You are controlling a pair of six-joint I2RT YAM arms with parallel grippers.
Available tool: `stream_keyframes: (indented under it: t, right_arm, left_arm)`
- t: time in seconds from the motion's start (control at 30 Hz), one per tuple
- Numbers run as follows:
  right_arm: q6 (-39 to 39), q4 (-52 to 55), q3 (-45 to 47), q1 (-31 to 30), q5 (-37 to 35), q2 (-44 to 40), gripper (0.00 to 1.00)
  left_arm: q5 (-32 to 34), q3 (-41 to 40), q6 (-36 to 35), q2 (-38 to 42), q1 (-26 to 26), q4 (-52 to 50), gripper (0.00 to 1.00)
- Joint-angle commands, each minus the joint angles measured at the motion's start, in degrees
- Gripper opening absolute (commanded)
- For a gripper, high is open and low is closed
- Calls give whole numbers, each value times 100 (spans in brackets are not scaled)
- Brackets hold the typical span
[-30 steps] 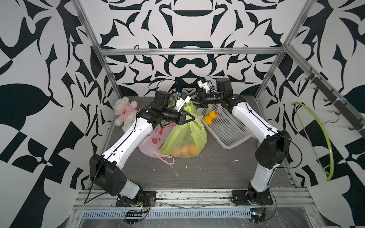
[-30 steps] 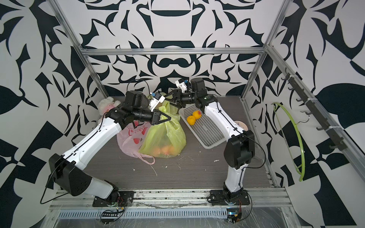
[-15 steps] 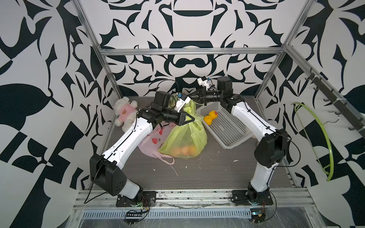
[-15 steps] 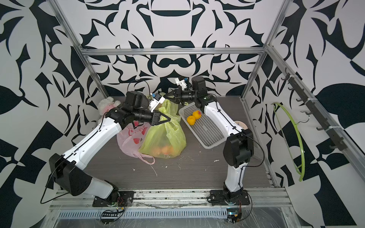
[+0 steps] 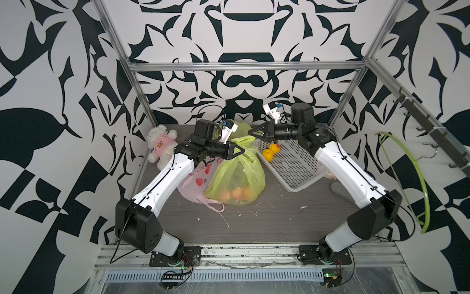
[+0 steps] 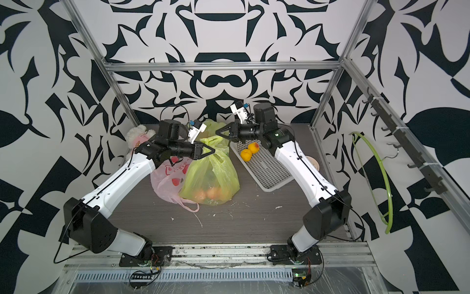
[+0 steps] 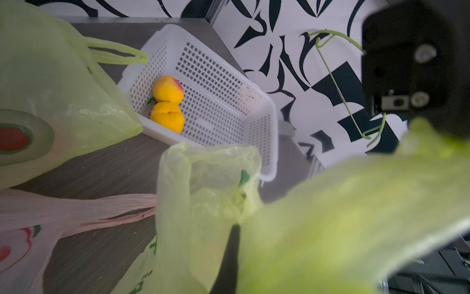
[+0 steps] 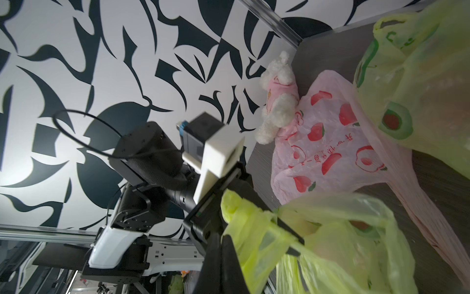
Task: Place the peach into a plastic bag & tie a knot
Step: Cross the plastic bag at the center of the board.
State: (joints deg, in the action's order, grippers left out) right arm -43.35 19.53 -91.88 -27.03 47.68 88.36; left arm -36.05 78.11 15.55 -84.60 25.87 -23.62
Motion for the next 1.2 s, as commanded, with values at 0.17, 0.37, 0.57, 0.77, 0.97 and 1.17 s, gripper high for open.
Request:
stream_keyframes:
  t: [0.17, 0.37, 0.57, 0.77, 0.97, 1.17]
  right_arm:
    - [356, -333, 1230, -1108, -1839, -1112, 0]
    - [315, -608, 1722, -1592, -2179, -1149, 0]
    - [523, -704, 2050, -1811, -2277, -826, 0]
    - [758, -715, 2176, -1820, -2379, -472, 0]
    - [914, -123, 1302, -1660, -2101, -501, 0]
    - [622, 683, 246, -658, -1499, -357, 28]
  left_arm:
    - [1168, -750, 1099, 367, -123, 1089, 3]
    - [1067, -896, 1247, 376, -171, 1263, 3]
    - [1242, -874, 1388, 387, -171, 1197, 12]
    - [1006, -1010, 1374, 461, -176, 1231, 6]
    - [591, -1069, 1073, 514, -173, 1241, 0]
    - [279, -1073, 816, 593, -174, 1153, 0]
